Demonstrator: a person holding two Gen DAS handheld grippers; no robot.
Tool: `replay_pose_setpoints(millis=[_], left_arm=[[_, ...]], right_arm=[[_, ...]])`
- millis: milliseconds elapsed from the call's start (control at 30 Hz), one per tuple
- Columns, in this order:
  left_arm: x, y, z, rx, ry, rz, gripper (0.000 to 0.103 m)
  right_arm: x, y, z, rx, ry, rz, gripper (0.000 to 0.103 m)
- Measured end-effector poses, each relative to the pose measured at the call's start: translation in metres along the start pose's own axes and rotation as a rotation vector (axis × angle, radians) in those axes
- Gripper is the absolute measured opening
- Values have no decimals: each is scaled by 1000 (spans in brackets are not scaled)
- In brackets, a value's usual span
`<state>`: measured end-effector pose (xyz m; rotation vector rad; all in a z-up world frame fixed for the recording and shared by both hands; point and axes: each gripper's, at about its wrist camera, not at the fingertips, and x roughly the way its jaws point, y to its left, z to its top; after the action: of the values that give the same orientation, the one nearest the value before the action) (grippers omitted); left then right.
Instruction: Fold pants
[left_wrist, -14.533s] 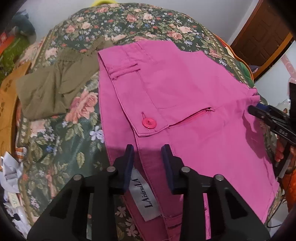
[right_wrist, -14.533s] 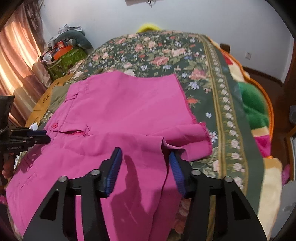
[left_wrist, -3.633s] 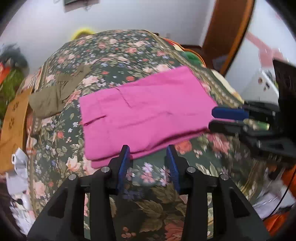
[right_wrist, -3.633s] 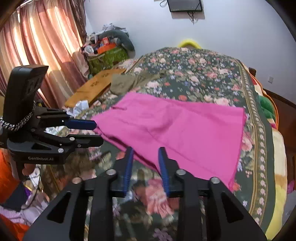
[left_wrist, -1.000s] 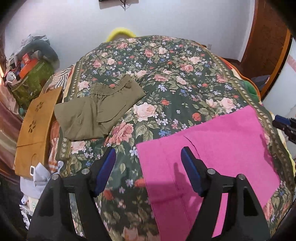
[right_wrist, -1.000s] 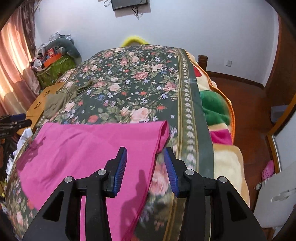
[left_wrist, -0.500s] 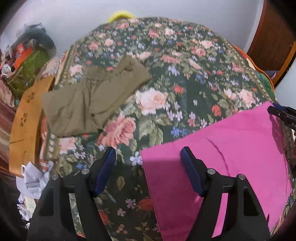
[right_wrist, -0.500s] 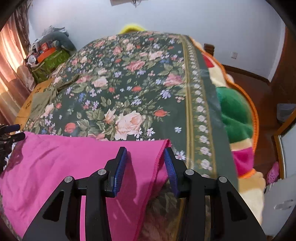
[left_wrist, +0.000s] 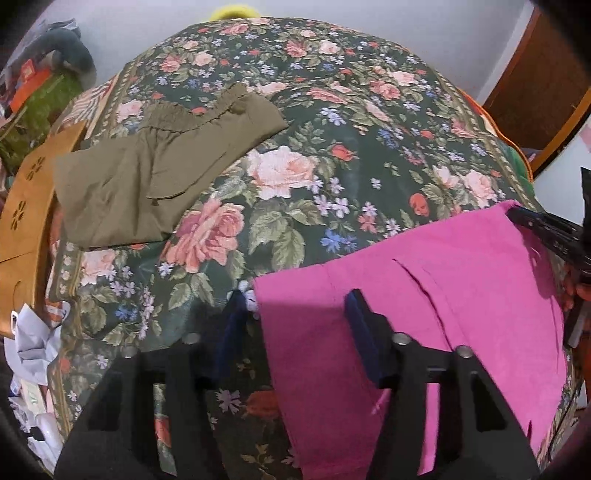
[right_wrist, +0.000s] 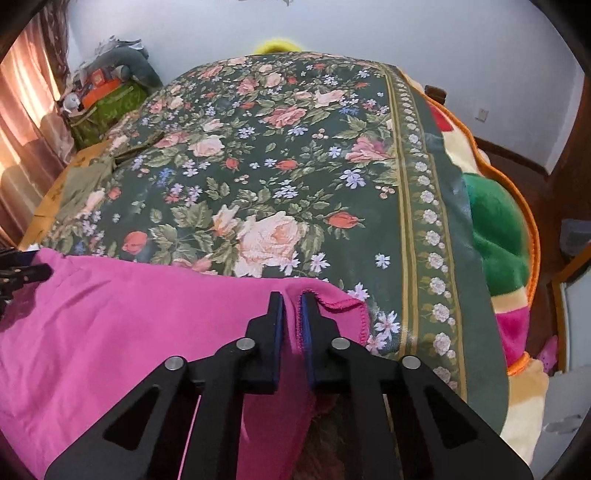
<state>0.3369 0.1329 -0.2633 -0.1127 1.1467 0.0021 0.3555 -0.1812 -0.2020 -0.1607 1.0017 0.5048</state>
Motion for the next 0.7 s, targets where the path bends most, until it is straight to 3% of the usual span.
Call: replay_pose_setpoints(millis=[100, 333, 567, 700], left_arm=[[1, -8, -3, 49, 5, 34, 44], [-1, -6, -10, 46, -11, 60, 45], [-9, -4, -13, 22, -24, 77, 45], [-20, -7, -11, 34, -37, 110, 45]], right_arm=[[-1, 2, -1, -16, -33, -82, 3], [0, 0, -1, -27, -48, -156, 1], [-6, -4, 2, -2, -42, -149, 1], [-28, 5, 10, 0, -91, -118, 2]])
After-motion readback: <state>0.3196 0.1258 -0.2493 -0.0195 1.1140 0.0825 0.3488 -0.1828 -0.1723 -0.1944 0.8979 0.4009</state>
